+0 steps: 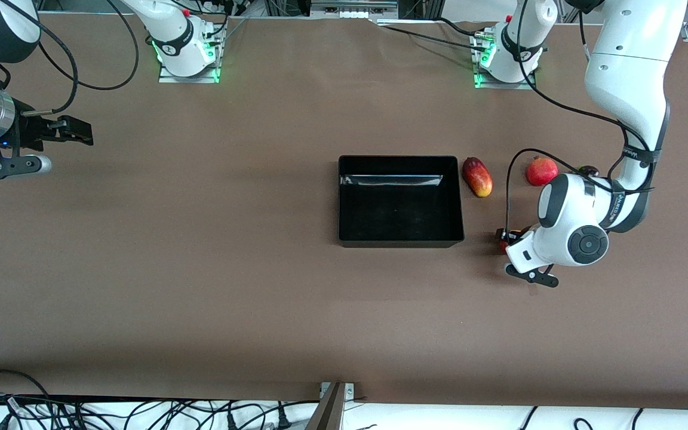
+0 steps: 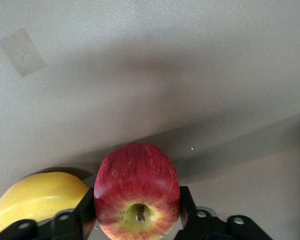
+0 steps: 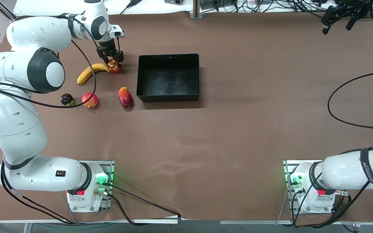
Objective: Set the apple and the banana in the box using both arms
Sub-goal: 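Carry the red apple with the left gripper into the black box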
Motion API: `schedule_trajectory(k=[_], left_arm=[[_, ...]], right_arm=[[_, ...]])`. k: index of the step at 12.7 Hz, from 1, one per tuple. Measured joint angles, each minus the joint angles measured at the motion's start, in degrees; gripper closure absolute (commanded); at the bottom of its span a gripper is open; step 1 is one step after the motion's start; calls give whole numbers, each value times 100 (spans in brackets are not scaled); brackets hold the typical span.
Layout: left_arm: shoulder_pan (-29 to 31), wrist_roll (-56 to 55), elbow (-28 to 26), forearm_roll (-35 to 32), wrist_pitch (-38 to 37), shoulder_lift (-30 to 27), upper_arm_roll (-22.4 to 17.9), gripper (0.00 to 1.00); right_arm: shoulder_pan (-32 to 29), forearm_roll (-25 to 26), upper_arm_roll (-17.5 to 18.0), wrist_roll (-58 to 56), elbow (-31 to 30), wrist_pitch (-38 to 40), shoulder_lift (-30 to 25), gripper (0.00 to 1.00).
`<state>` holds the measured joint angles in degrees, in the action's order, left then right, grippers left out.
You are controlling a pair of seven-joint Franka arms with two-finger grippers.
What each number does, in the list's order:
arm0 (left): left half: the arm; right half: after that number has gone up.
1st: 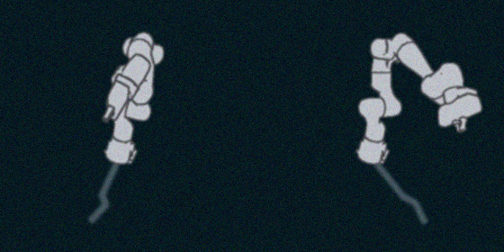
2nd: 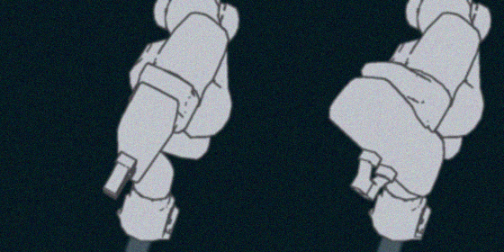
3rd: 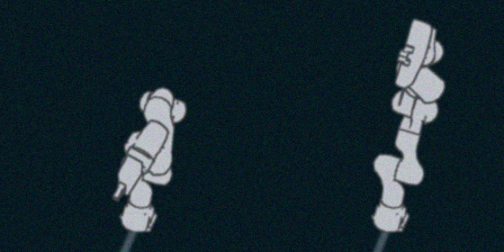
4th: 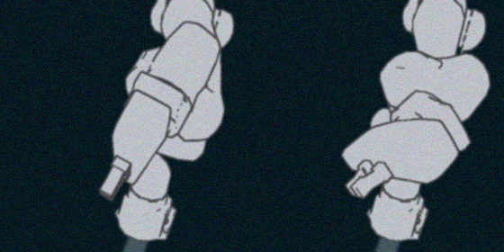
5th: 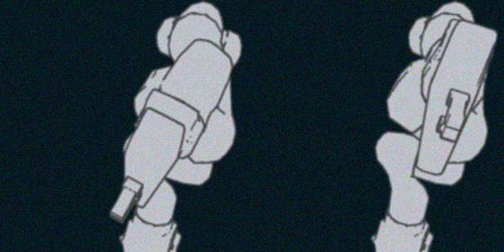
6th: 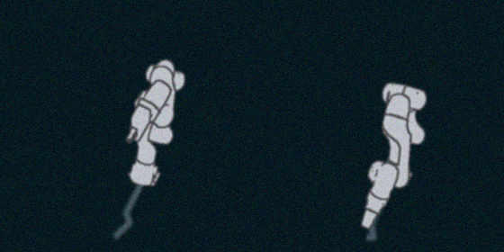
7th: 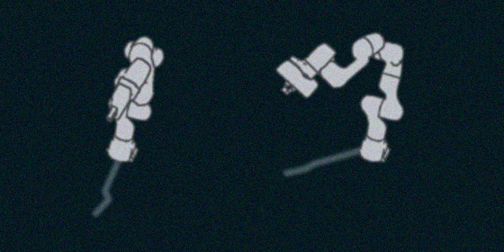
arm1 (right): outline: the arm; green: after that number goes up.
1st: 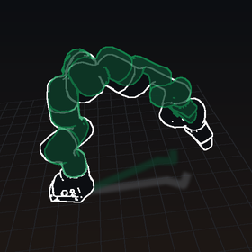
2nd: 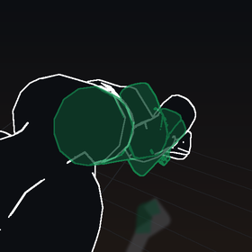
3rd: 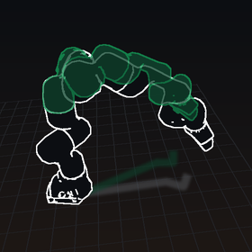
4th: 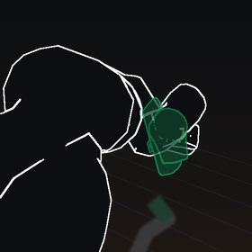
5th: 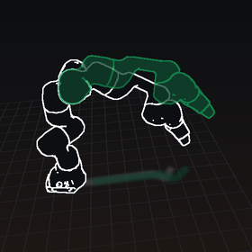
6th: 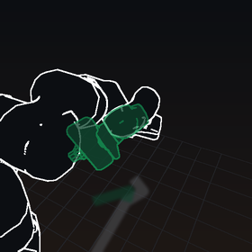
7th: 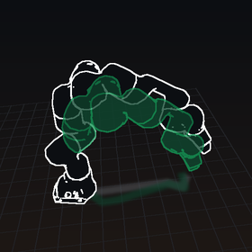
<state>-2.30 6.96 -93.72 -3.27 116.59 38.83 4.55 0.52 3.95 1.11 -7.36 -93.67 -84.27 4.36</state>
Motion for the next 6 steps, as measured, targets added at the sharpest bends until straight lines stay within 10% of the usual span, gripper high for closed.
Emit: schedule_trajectory(k=[6], left_arm=[[-71,-37,272,23,-519,-117,47,100]], right_arm=[[1,0,0,-2,0,3,0,0]])
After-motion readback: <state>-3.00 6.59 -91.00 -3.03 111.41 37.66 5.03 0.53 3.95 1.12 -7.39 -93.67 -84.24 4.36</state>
